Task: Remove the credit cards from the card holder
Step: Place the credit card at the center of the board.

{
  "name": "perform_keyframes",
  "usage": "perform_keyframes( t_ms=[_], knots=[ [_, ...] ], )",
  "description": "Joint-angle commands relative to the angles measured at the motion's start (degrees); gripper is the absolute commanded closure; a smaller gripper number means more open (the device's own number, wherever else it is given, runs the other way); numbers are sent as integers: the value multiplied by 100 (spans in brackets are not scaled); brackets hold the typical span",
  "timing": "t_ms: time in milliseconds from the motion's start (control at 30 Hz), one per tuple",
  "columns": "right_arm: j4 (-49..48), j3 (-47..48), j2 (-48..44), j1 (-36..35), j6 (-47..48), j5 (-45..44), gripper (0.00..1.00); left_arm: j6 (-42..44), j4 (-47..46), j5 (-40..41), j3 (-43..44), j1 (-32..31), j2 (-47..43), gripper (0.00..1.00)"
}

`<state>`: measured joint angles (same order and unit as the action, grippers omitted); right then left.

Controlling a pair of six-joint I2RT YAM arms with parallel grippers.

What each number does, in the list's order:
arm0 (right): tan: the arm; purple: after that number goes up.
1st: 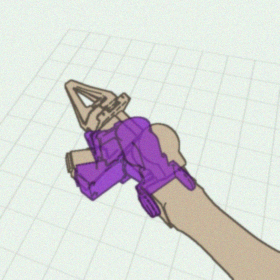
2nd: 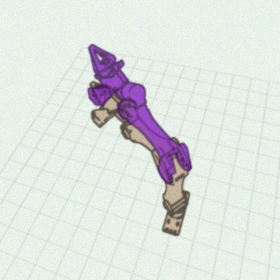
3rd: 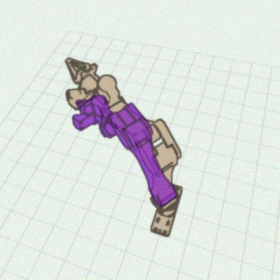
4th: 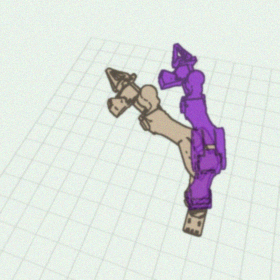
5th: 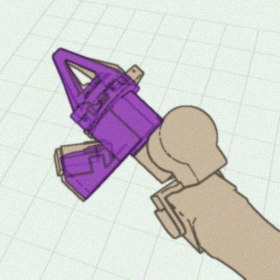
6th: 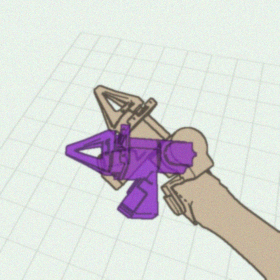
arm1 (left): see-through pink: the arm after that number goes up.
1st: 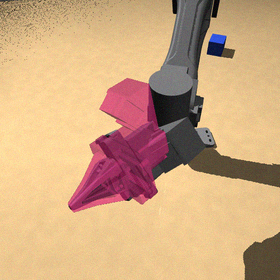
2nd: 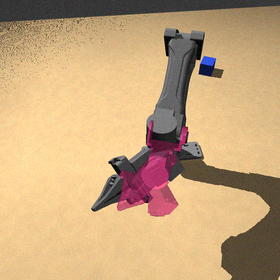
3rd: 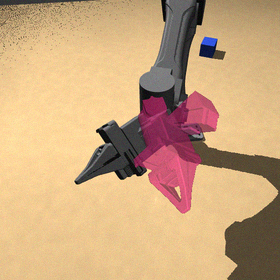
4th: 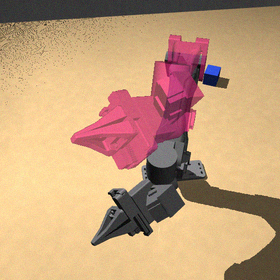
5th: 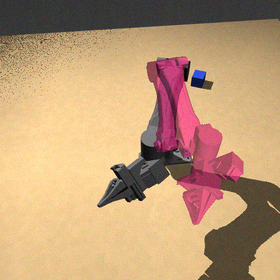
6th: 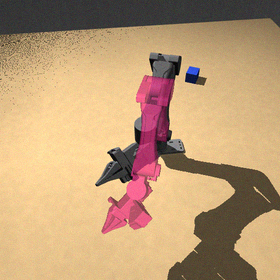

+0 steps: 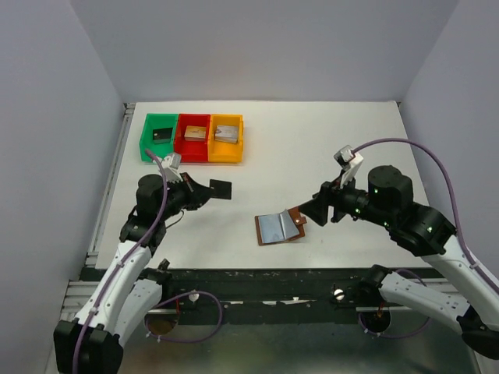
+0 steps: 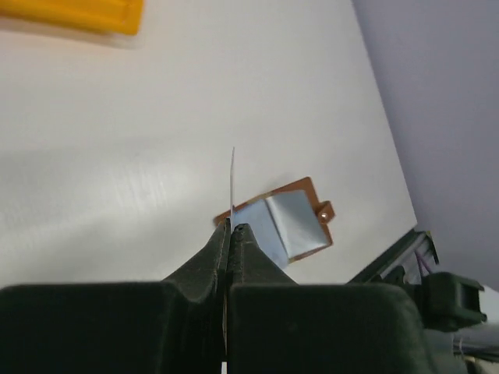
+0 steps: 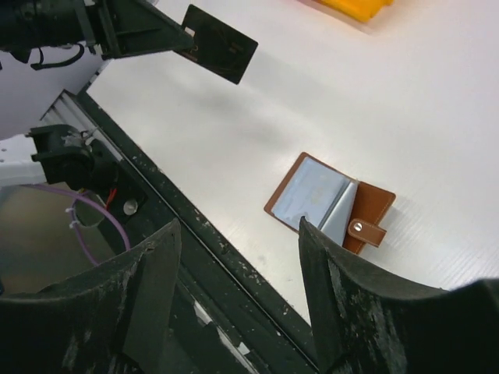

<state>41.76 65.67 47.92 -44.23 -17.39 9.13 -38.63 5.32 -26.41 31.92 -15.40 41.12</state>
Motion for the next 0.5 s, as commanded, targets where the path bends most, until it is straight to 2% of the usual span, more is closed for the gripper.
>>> perform_keyframes(
  t_ms=[0,100,267,367,467],
  knots=[
    [-1106,-1150,-387,-7,-414,-386,30,-461,-468,426,-397,598,641,100],
    [-1451,-1635,-634,-7,-765,-262,30,-181,-1242,165,-476,819,1212,100],
    [-1407,-1865,-556,2,-766,177,30,233,-1779,-434,-257,1091,2003,100],
    [-1433,-1970,-512,-7,-757,370,31,207,-1667,-785,-73,1451,2443,100],
    [-1477,-2067,-529,-7,-757,476,31,190,-1411,-1557,209,1943,3083,100]
  ],
)
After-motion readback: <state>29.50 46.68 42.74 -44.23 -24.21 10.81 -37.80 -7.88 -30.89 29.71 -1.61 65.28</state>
